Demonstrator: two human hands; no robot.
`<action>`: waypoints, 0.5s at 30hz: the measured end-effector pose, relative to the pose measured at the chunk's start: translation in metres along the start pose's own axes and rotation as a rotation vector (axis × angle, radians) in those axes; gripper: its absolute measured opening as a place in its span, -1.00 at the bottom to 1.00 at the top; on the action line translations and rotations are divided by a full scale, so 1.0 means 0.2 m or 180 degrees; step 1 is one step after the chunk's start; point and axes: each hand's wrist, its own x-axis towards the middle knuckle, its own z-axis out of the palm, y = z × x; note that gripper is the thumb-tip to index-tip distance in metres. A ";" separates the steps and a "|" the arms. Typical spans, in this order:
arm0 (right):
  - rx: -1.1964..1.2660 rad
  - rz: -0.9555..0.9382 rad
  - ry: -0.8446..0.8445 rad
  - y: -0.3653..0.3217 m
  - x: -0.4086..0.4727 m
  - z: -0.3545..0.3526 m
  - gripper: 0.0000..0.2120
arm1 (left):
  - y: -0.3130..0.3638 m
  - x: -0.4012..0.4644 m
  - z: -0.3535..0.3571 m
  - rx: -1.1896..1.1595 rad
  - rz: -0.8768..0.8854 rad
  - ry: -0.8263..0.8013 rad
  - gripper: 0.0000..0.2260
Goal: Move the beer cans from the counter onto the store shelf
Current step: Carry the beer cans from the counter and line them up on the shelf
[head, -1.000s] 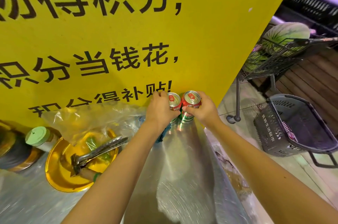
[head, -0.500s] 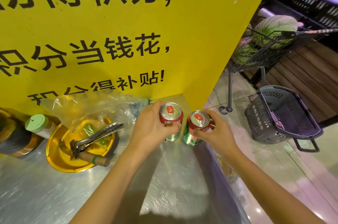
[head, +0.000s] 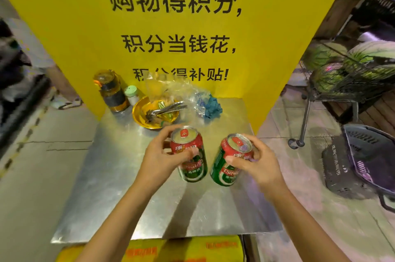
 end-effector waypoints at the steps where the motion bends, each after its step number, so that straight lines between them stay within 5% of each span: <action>1: 0.0033 -0.0073 -0.0142 -0.04 -0.06 0.01 -0.50 | 0.02 -0.10 -0.03 -0.0032 0.0009 0.0134 -0.53; 15: 0.0144 -0.0776 -0.2164 -0.49 -0.75 0.38 -0.54 | 0.22 -1.36 -0.39 -0.0052 0.0163 0.2052 -0.60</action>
